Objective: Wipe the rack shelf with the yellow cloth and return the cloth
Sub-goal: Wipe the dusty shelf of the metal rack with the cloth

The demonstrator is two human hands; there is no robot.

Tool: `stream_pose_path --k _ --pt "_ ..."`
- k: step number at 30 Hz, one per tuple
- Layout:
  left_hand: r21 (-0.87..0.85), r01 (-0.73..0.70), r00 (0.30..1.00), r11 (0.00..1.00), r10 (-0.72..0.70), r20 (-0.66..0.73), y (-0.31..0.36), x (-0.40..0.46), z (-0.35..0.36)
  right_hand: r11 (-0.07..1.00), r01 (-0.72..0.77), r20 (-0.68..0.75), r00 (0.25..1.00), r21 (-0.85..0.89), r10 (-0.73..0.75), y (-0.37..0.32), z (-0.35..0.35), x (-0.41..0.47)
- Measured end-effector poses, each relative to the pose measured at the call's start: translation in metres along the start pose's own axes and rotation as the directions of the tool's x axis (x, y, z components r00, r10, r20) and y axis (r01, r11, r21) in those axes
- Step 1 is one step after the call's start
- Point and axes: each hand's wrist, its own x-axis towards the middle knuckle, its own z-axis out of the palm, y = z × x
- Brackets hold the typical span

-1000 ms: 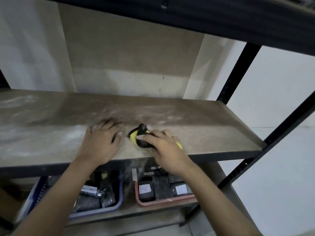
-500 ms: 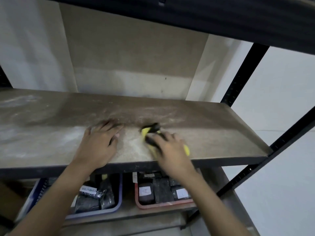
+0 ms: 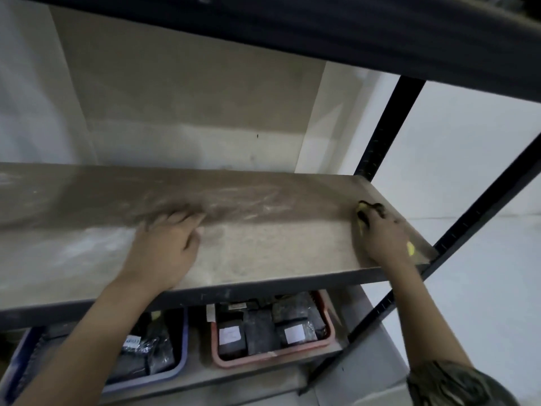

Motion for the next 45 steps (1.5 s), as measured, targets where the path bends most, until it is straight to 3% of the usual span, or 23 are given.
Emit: stream_pose_path --k 2,4,6,8,10,12,14,18,21,24,27,30,32,33,34,36,38,39,42,45 --pt "0.003 -0.037 0.999 0.999 0.037 0.036 0.017 0.008 0.007 0.974 0.202 -0.011 0.979 0.101 -0.201 -0.026 0.007 -0.02" --pt "0.015 -0.054 0.996 0.998 0.053 0.068 0.025 0.012 0.015 0.878 0.456 -0.02 0.889 0.149 -0.458 -0.053 0.009 -0.048" --pt "0.016 -0.06 0.994 0.998 0.058 0.091 0.027 0.017 0.021 0.798 0.564 -0.035 0.82 0.212 -0.571 -0.052 0.004 -0.058" --pt "0.023 -0.074 0.991 0.997 0.071 0.114 0.027 0.02 0.024 0.825 0.511 -0.103 0.859 0.243 -0.502 -0.025 -0.006 -0.034" --pt "0.038 -0.079 0.987 0.996 0.072 0.145 0.027 0.023 0.026 0.899 0.365 -0.147 0.93 0.244 -0.337 0.014 -0.013 0.003" --pt "0.05 -0.078 0.983 0.996 0.069 0.173 0.026 0.023 0.026 0.97 0.134 -0.058 0.991 0.201 -0.124 0.046 -0.013 0.034" --pt "0.051 -0.075 0.983 0.996 0.065 0.173 0.026 0.021 0.027 0.998 -0.019 0.05 0.999 0.054 0.016 0.06 0.004 0.048" --pt "0.06 -0.071 0.986 0.996 0.061 0.153 0.023 0.022 0.03 0.994 -0.104 -0.083 0.991 0.04 0.107 0.054 0.026 0.074" --pt "0.057 -0.065 0.988 0.996 0.056 0.145 0.022 0.022 0.032 0.993 -0.113 -0.003 0.994 0.04 0.113 0.035 0.026 0.106" --pt "0.049 -0.05 0.99 0.998 0.043 0.134 0.023 0.021 0.033 0.997 0.029 0.023 0.999 0.068 -0.031 -0.001 0.027 0.123" --pt "0.036 -0.046 0.991 0.998 0.041 0.131 0.023 0.021 0.033 0.948 0.283 0.043 0.956 0.148 -0.292 -0.054 0.028 0.115" --pt "0.045 -0.05 0.991 0.998 0.044 0.128 0.024 0.02 0.032 0.787 0.583 0.072 0.792 0.202 -0.606 -0.103 0.041 0.081" --pt "0.045 -0.059 0.99 0.997 0.053 0.132 0.025 0.021 0.03 0.662 0.684 0.062 0.679 0.306 -0.731 -0.113 0.041 0.067" --pt "0.041 -0.069 0.988 0.997 0.062 0.141 0.026 0.022 0.028 0.617 0.694 0.001 0.664 0.372 -0.748 -0.109 0.037 0.069" --pt "0.036 -0.076 0.986 0.996 0.07 0.148 0.026 0.021 0.026 0.598 0.686 -0.079 0.682 0.415 -0.727 -0.102 0.032 0.076" --pt "0.011 -0.076 0.986 0.997 0.074 0.15 0.02 0.018 0.02 0.734 0.558 -0.134 0.822 0.387 -0.554 -0.077 0.027 0.101" --pt "-0.021 -0.067 0.989 0.998 0.069 0.133 0.008 0.011 0.01 0.936 0.288 -0.037 0.957 0.203 -0.287 -0.055 0.03 0.118" --pt "-0.011 -0.064 0.991 0.998 0.065 0.121 -0.001 0.006 0.004 0.973 0.197 0.023 0.979 0.124 -0.201 -0.051 0.034 0.12" --pt "0.028 -0.018 0.996 0.999 0.016 0.083 -0.031 -0.009 -0.014 0.974 0.195 0.07 0.977 0.113 -0.203 -0.078 0.043 0.109" --pt "0.034 0.073 0.996 0.997 -0.074 0.05 -0.056 -0.02 -0.025 0.908 0.387 0.078 0.912 0.159 -0.402 -0.126 0.037 0.076"
